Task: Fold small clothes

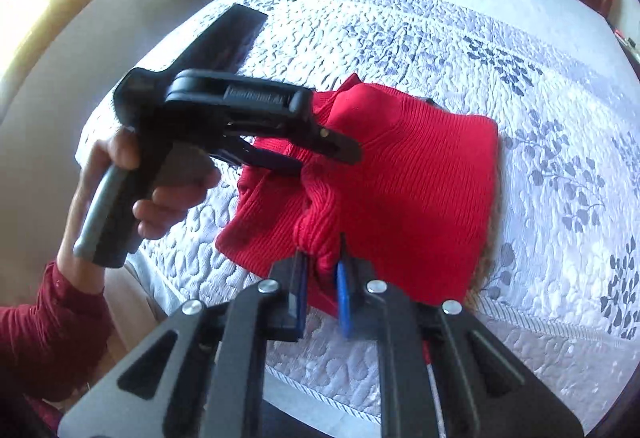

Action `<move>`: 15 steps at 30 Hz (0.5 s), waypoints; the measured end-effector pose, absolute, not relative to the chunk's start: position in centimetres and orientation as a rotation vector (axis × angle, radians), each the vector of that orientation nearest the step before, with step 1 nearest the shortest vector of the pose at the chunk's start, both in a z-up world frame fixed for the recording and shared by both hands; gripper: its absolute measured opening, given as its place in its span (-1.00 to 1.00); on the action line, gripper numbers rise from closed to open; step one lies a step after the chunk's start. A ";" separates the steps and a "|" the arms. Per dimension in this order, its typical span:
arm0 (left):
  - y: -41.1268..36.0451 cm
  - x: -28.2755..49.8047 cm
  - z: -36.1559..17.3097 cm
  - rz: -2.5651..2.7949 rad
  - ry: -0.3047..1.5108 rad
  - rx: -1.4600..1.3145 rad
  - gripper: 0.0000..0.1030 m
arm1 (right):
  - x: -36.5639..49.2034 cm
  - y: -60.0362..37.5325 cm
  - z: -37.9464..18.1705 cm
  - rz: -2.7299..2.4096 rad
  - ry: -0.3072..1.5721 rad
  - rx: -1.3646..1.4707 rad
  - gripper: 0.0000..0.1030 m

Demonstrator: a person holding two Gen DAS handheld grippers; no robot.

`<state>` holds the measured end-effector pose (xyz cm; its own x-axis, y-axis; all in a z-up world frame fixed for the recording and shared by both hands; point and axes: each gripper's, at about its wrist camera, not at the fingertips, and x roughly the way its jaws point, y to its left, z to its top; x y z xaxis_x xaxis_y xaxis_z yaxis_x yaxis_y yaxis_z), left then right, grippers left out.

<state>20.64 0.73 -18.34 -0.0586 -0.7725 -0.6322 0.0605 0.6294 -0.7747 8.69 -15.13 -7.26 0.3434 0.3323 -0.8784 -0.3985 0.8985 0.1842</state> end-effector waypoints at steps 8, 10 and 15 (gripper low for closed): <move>-1.5 21.3 -20.1 -0.754 1.528 -0.686 0.50 | 8.2 -15.6 -7.2 0.502 1.114 -0.021 -0.79; -1.2 21.6 -20.3 -0.735 1.529 -0.716 0.04 | 8.3 -15.7 -7.4 0.509 1.121 -0.006 -0.79; -1.0 23.0 -20.9 -0.677 1.546 -0.725 -0.46 | 7.6 -15.6 -7.6 0.524 1.122 -0.003 -0.80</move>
